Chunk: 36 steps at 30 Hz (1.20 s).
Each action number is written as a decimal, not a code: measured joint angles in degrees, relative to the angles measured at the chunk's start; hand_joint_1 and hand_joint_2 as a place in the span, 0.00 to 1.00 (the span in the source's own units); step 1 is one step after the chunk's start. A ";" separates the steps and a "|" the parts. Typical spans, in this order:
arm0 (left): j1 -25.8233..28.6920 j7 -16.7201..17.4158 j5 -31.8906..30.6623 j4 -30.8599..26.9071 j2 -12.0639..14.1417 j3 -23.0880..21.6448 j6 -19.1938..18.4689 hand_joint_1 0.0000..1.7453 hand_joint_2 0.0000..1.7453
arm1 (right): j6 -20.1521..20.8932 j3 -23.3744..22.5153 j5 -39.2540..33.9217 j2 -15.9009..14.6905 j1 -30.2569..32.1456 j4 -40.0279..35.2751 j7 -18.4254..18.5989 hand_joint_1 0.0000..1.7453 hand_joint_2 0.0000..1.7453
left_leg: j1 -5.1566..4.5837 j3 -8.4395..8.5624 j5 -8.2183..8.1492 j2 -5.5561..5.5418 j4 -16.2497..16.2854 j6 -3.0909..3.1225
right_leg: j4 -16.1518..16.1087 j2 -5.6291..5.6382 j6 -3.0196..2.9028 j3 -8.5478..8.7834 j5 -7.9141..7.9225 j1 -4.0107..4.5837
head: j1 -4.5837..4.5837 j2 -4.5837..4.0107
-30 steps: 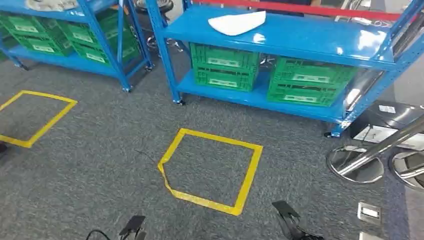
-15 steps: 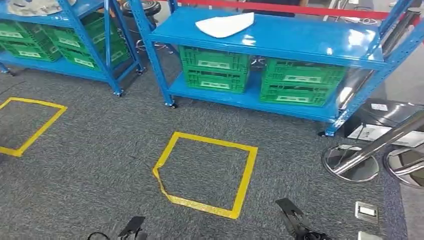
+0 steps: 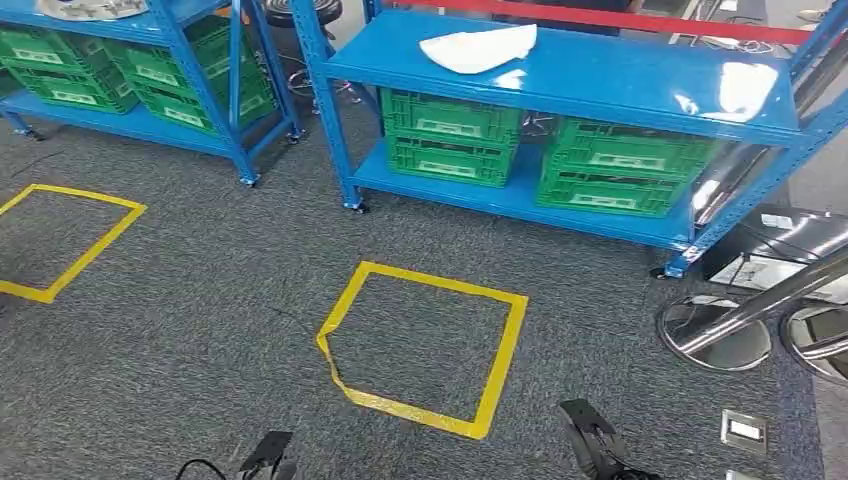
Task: Take the parts from the cabinet and place them on the table.
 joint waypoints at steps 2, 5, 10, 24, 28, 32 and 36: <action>-0.05 0.00 0.00 0.00 -0.09 0.00 -0.02 0.00 0.00 | -0.02 0.00 0.00 0.00 0.02 0.00 0.00 0.00 0.00 | 0.66 0.64 0.47 0.23 -1.04 0.68 | 0.45 -0.02 0.41 0.02 -0.58 0.06 | -0.02 0.00; -0.09 -0.11 -0.02 0.00 -0.13 0.00 0.02 0.00 0.00 | -0.09 0.02 -0.04 0.00 0.01 0.00 -0.09 0.00 0.00 | 0.70 0.98 0.39 0.63 -1.28 0.92 | 12.86 -0.22 0.55 -5.61 -7.16 0.15 | 0.76 0.00; -0.03 -0.17 0.00 0.00 -0.22 0.00 0.04 0.00 0.00 | -0.18 0.02 -0.35 0.00 0.25 0.02 -0.07 0.00 0.00 | 1.00 1.53 -0.21 0.79 -1.02 0.33 | 10.22 -0.67 0.63 -4.91 -2.28 -0.20 | 0.87 0.00; -0.01 -0.20 -0.02 0.00 -0.17 0.00 0.07 0.00 0.00 | -0.50 -0.02 -0.87 0.00 0.19 0.00 -0.07 0.00 0.00 | 1.10 -7.30 -6.59 0.85 16.51 -2.34 | 1.37 0.73 -2.35 -0.89 -0.20 0.67 | -0.94 0.00; -0.30 -0.20 -0.02 0.00 0.13 0.00 -0.02 0.00 0.00 | -0.52 -0.04 -0.87 0.02 0.04 0.00 -0.07 0.00 0.00 | 0.50 0.16 0.15 -0.78 -0.03 -0.50 | 1.50 1.90 -2.08 -0.82 -0.37 1.29 | -1.31 0.00; -0.42 -0.20 -0.02 -0.02 -0.13 0.00 -0.02 0.00 0.00 | -0.52 -0.02 -0.90 0.00 0.25 0.00 -0.07 0.00 0.00 | 0.75 0.54 0.58 0.04 -1.15 -0.11 | 1.18 2.20 -1.11 -0.80 -0.42 1.27 | -1.09 0.00; -0.45 -0.20 -0.02 -0.02 -0.11 0.00 -0.07 0.00 0.00 | -0.50 0.00 -0.94 0.02 0.19 0.00 -0.09 0.00 0.00 | 0.97 1.04 0.76 0.88 -1.85 0.31 | 15.23 -0.05 -0.10 -6.89 -8.30 0.69 | -0.09 0.00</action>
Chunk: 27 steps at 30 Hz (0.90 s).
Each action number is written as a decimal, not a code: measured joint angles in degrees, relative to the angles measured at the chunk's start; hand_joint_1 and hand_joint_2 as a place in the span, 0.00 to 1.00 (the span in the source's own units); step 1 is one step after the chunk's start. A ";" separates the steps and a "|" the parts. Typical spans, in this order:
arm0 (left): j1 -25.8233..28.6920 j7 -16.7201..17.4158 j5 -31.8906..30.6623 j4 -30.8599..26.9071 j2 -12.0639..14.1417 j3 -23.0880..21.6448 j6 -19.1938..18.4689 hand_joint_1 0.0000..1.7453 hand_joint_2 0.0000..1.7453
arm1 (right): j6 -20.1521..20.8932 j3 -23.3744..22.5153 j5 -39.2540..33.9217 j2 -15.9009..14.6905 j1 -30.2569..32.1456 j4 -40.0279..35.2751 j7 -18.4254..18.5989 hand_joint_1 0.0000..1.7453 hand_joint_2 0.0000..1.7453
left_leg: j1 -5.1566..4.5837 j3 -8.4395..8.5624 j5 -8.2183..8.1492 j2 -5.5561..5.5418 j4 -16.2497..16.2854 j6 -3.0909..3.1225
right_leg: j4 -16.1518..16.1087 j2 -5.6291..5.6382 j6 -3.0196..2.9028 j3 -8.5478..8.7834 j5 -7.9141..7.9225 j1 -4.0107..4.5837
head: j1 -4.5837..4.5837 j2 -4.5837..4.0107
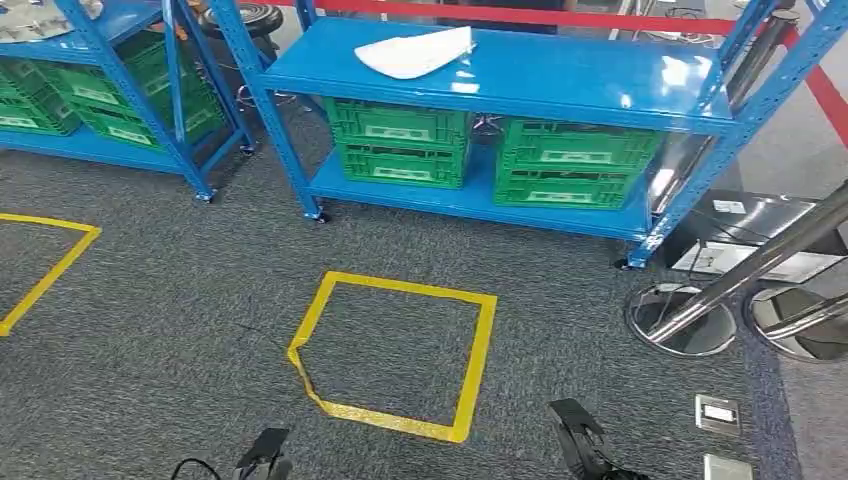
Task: Take the parts from the cabinet and place them on the table.
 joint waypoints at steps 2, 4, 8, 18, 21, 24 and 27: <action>0.08 0.00 0.00 0.00 -0.09 0.00 -0.07 0.00 0.00 | -0.02 0.00 0.00 0.00 0.18 0.02 0.02 0.00 0.00 | 0.13 0.02 -0.07 0.22 0.10 -0.05 | 4.64 -0.10 0.52 -2.25 -0.67 -0.38 | 0.22 0.00; 0.09 0.00 0.00 0.00 -0.15 0.00 -0.07 0.00 0.00 | -0.02 0.00 0.00 -0.02 0.14 0.04 0.02 0.00 0.00 | 0.45 0.22 -0.35 0.44 0.33 -0.47 | -1.64 -0.37 0.96 0.74 3.68 -0.79 | 0.44 0.00; 0.02 0.02 0.00 0.00 -0.09 0.00 -0.09 0.00 0.00 | 0.00 -0.02 0.00 0.00 -0.10 0.02 0.02 0.00 0.00 | 0.37 0.10 -1.20 0.77 1.75 -1.97 | -13.30 -1.15 0.27 6.26 7.45 -0.92 | 0.94 0.00; 0.63 -0.06 0.24 0.00 -0.11 0.00 0.04 0.00 0.00 | 0.09 -0.02 0.00 0.00 0.02 0.02 0.02 0.00 0.00 | 0.67 -8.45 -8.49 0.05 19.71 -3.32 | -13.53 0.60 -2.03 6.04 7.76 -0.37 | -0.85 0.00; 0.55 -0.20 0.26 0.00 -0.04 0.00 0.07 0.00 0.00 | 0.07 -0.04 0.00 0.00 -0.10 0.02 0.02 0.00 0.00 | 0.37 -1.61 -1.22 -0.63 5.22 -1.91 | -13.54 1.35 -2.01 6.29 7.76 -0.20 | -1.35 0.00; 0.47 -0.42 0.44 0.00 0.13 0.00 0.07 0.00 0.00 | 0.04 -0.04 0.00 0.00 -0.12 0.02 0.02 0.00 0.00 | -0.13 -0.44 -1.19 -0.84 1.95 -1.70 | -13.50 1.68 -1.32 6.00 7.74 -0.10 | -1.20 0.00; 0.41 -0.44 0.59 0.00 0.02 0.00 0.09 0.00 0.00 | 0.09 -0.02 0.00 0.00 -0.01 0.02 0.02 0.00 0.00 | 0.48 0.00 -0.53 -0.45 0.65 -0.79 | -13.47 1.36 -0.34 6.03 7.48 -0.23 | -1.10 0.00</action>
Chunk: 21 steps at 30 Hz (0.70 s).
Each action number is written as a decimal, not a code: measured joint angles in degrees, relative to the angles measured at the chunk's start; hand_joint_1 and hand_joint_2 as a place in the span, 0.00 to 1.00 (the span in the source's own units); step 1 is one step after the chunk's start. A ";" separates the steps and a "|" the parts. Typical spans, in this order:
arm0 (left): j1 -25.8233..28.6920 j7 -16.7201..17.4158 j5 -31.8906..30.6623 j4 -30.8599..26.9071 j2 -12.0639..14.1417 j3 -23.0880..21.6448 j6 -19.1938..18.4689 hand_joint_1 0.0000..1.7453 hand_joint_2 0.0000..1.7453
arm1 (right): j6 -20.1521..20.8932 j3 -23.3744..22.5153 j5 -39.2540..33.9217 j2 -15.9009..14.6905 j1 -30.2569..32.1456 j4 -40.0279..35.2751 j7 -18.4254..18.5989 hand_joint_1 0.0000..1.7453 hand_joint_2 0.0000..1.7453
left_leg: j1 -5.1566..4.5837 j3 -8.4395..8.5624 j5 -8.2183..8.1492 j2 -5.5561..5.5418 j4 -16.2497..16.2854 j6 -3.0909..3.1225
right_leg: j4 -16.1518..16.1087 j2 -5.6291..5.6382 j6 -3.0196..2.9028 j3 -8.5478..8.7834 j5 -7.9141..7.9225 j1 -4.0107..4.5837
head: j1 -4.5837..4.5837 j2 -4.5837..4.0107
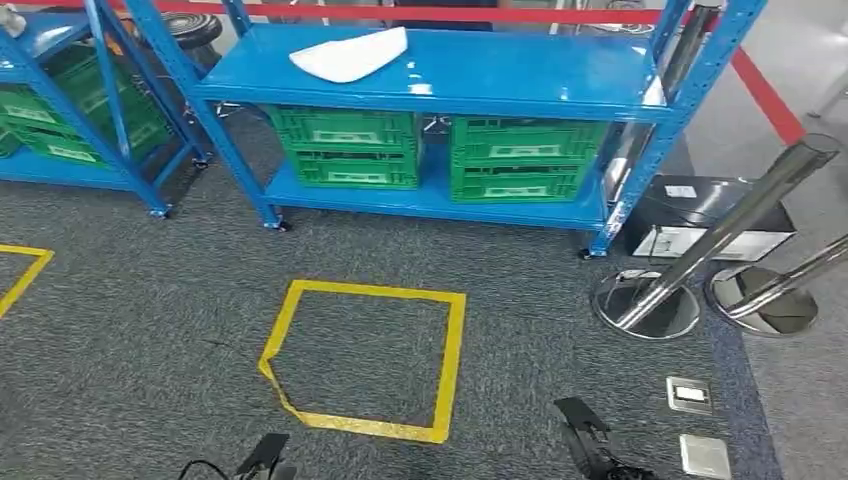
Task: Take the parts from the cabinet and place them on the table.
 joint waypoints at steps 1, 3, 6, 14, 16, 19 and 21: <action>0.01 -0.02 0.00 0.00 0.02 0.00 0.09 0.00 0.00 | 0.00 0.00 0.00 0.00 0.00 0.00 0.00 0.00 0.00 | -0.08 0.19 0.09 0.13 -0.33 0.30 | 1.94 -0.80 0.20 -0.68 -1.58 0.19 | 0.44 0.00; 0.10 -0.05 0.00 0.00 0.00 0.00 0.22 0.00 0.00 | 0.02 0.02 0.00 0.00 -0.04 0.00 -0.02 0.00 0.00 | -0.15 0.21 0.08 0.42 -0.31 0.51 | 11.19 -1.29 0.52 -4.86 -6.64 0.01 | 1.14 0.00; 0.24 -0.05 0.00 0.00 -0.11 0.00 0.22 0.00 0.00 | 0.02 0.02 0.00 0.00 0.17 0.00 0.00 0.00 0.00 | -0.15 0.27 -0.02 0.61 -0.20 0.50 | 17.74 -1.49 0.89 -7.87 -7.80 -0.05 | 1.43 0.00; 0.20 -0.11 0.02 0.00 -0.20 0.00 0.22 0.00 0.00 | 0.07 0.02 0.00 0.00 0.02 0.00 -0.02 0.00 0.00 | -0.25 0.40 -0.67 0.94 0.76 -1.52 | 0.06 -1.87 -0.77 0.35 -0.21 0.19 | 1.67 0.00; 0.18 -0.15 0.02 0.00 -0.13 0.00 0.24 0.00 0.00 | 0.07 0.00 0.00 0.00 -0.10 0.00 -0.04 0.00 0.00 | -0.11 -0.28 -2.20 0.66 2.63 -2.20 | -0.34 -1.73 -1.36 0.55 0.13 -0.26 | 1.54 0.00; 0.31 -0.15 0.04 0.00 -0.13 0.00 0.22 0.00 0.00 | 0.00 -0.02 0.00 0.00 -0.19 0.00 -0.04 0.00 0.00 | -0.02 -6.87 -9.12 0.50 16.59 -2.72 | -0.33 -1.57 -1.86 0.26 0.22 -0.20 | 0.55 0.00; 0.47 -0.15 0.18 0.00 -0.13 0.00 0.22 0.00 0.00 | 0.09 0.00 0.00 0.00 -0.02 0.00 0.02 0.00 0.00 | -0.03 -9.16 -9.47 0.47 20.71 -2.59 | -0.33 -1.31 -1.88 0.23 0.23 -0.07 | 0.27 0.00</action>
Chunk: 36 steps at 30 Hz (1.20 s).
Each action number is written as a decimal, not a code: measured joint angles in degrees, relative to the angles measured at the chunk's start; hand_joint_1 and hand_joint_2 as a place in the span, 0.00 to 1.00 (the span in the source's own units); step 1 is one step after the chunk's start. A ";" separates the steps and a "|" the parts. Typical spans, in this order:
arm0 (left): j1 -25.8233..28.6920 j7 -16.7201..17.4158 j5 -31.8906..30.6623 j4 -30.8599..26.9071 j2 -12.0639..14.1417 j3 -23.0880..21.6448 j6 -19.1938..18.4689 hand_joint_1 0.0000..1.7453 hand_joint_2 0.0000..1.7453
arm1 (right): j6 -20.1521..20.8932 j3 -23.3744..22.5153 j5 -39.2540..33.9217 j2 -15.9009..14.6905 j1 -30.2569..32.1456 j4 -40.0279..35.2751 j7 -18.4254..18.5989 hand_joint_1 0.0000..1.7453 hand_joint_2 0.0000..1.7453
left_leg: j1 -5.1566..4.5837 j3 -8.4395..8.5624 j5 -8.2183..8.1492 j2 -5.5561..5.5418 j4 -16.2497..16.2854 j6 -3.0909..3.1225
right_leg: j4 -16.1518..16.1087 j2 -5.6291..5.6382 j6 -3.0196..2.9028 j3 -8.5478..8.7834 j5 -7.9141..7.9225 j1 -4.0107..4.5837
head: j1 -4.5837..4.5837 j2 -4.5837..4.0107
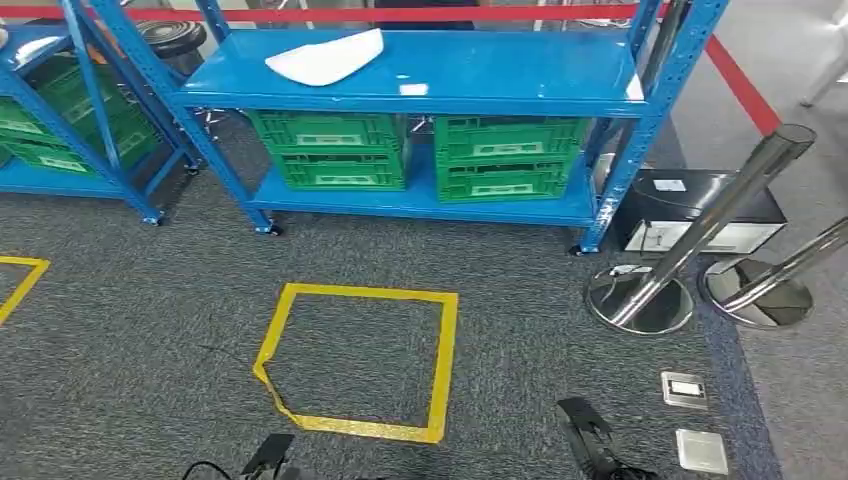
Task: Take the parts from the cabinet and place them on the table.
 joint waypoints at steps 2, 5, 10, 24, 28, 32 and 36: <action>0.01 0.00 0.00 0.00 0.02 0.00 0.00 0.00 0.00 | 0.00 0.00 0.00 0.00 -0.03 0.00 0.07 0.00 0.00 | -0.07 3.20 4.49 -0.07 -7.11 0.63 | 0.00 0.38 0.00 0.12 0.00 0.09 | -0.30 0.00; -0.14 0.00 0.00 0.00 0.26 0.00 0.00 0.00 0.00 | 0.00 -0.02 0.00 0.02 -0.23 0.00 0.04 0.00 0.00 | -0.72 9.16 8.69 -0.69 -19.69 1.78 | 0.09 0.92 0.29 0.06 -0.10 0.50 | -0.68 0.00; -0.11 0.00 0.06 0.00 0.15 0.00 0.00 0.00 0.00 | 0.00 0.00 0.00 0.02 -0.11 0.00 -0.02 0.00 0.00 | -0.71 9.14 8.88 -0.66 -20.14 1.07 | -0.04 0.77 -0.03 0.20 -0.32 0.56 | 0.22 0.00; -0.12 -0.04 0.13 0.00 0.04 0.00 0.09 0.00 0.00 | -0.09 0.02 -0.13 0.02 -0.09 0.00 -0.02 0.00 0.00 | -0.76 9.10 8.81 -0.65 -20.05 1.57 | -0.61 0.75 0.76 0.42 -0.03 0.32 | 0.90 0.00; -0.12 -0.04 0.24 0.00 0.04 0.00 0.09 0.00 0.00 | -0.07 0.00 -0.13 0.02 -0.11 0.00 0.00 0.00 0.00 | -0.72 9.12 8.82 -0.65 -20.07 1.56 | -0.61 0.75 0.75 0.42 -0.04 0.49 | 0.90 0.00; -0.12 -0.04 0.24 0.00 0.04 0.00 0.09 0.00 0.00 | -0.09 0.00 -0.42 0.02 -0.11 0.00 0.07 0.00 0.00 | -0.59 9.12 8.84 -0.65 -20.08 1.53 | -0.60 0.76 0.73 0.42 -0.04 0.64 | 0.90 0.00; -0.12 -0.04 0.24 0.00 0.04 0.00 0.09 0.00 0.00 | -0.07 0.00 -0.63 0.02 -0.11 0.00 0.07 0.00 0.00 | -0.54 9.12 8.85 -0.65 -20.09 1.52 | -0.60 0.75 0.71 0.42 -0.05 0.68 | 0.90 0.00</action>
